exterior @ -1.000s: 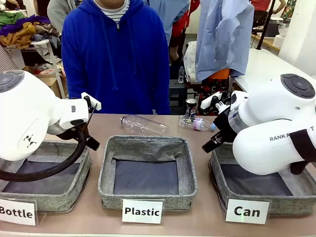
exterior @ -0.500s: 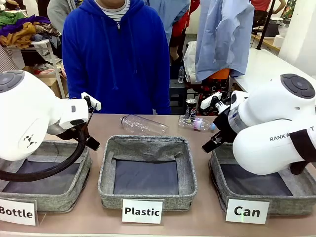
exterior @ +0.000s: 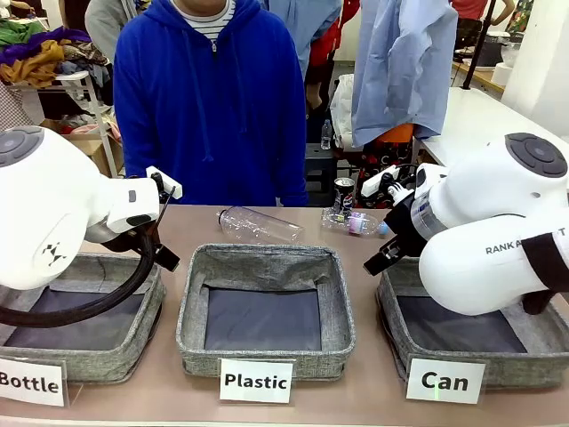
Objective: Sort the can waste into the basket.
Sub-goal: Pick up the can waste from the table and place it in the right Fabric basket.
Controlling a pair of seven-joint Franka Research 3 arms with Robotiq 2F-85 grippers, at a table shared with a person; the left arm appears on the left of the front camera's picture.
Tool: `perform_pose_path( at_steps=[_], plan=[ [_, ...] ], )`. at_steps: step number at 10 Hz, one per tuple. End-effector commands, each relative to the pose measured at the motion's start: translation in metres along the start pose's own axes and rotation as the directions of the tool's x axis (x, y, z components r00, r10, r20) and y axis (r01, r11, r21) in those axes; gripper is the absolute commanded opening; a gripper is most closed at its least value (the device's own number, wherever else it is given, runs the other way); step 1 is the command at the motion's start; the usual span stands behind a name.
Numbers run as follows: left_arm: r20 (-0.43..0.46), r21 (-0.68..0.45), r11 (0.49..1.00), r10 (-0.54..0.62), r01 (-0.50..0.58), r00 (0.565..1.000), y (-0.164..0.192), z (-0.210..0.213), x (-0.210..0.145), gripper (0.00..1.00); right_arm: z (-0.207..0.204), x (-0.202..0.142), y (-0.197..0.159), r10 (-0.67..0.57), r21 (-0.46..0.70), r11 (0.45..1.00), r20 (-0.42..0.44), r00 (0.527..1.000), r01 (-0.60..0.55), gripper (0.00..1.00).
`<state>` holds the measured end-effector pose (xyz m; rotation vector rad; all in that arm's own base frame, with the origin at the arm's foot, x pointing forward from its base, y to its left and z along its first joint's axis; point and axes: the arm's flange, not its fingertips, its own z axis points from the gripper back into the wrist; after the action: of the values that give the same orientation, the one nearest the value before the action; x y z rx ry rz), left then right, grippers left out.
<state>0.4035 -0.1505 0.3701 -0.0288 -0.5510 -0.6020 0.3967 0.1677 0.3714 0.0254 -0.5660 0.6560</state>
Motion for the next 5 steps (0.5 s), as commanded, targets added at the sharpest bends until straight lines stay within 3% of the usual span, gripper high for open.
perform_pose_path(
  at_steps=[1, 5],
  plan=[
    [0.0, 0.0, 1.0, 0.0, 0.0, 1.0, 0.0, 0.0001, 0.0, 1.0, 0.0, 0.0, -0.0001, -0.001, 0.0, 1.0, 0.0, 1.0, 0.001, 1.0],
    [0.0, 0.0, 1.0, 0.0, 0.0, 1.0, 0.0, 0.0, 0.0, 1.0, 0.0, 0.0, 0.0, 0.0, 0.0, 1.0, 0.0, 1.0, 0.0, 1.0]
  ],
)
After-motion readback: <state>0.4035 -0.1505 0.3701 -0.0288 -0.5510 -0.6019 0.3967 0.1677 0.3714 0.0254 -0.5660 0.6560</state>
